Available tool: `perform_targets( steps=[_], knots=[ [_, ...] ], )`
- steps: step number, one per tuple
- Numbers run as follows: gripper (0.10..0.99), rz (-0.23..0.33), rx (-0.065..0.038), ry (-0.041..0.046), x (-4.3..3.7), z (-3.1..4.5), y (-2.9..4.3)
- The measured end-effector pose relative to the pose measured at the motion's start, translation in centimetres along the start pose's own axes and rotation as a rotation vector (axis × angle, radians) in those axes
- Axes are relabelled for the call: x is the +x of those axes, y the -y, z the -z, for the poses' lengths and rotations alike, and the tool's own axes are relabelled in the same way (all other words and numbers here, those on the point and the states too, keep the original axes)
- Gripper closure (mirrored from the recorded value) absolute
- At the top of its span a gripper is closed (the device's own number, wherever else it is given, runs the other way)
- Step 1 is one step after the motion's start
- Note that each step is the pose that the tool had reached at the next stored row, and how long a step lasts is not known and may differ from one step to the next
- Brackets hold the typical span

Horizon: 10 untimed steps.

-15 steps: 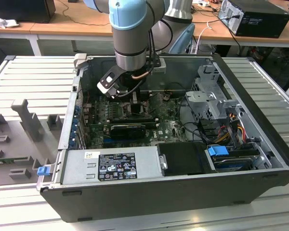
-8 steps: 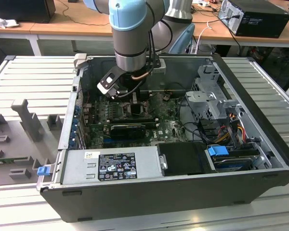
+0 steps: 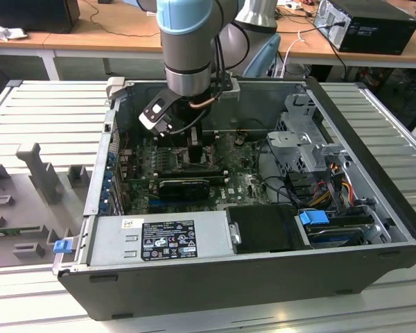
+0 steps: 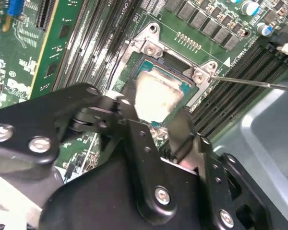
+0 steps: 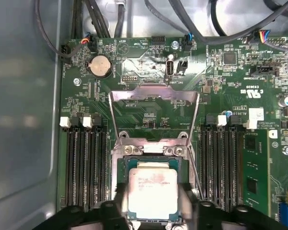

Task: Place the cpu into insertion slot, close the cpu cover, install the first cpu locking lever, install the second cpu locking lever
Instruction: 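Place the cpu into insertion slot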

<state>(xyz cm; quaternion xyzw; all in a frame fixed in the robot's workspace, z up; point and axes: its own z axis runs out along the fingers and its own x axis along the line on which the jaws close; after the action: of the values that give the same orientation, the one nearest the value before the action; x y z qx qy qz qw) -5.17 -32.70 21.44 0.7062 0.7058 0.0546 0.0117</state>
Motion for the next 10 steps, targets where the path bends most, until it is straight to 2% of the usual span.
perform_targets(
  steps=[2, 3, 8, 10],
  knots=[
    [0.69, 0.0, 0.0, 0.0001, 0.02, 0.3, -0.03],
    [0.69, 0.0, 0.0, 0.0001, 0.03, 0.4, -0.04],
    [0.98, 0.0, 0.0, 0.0003, 0.05, 0.85, -0.08],
    [0.98, 0.0, 0.0, 0.0005, 0.07, 1.1, -0.1]
  ],
)
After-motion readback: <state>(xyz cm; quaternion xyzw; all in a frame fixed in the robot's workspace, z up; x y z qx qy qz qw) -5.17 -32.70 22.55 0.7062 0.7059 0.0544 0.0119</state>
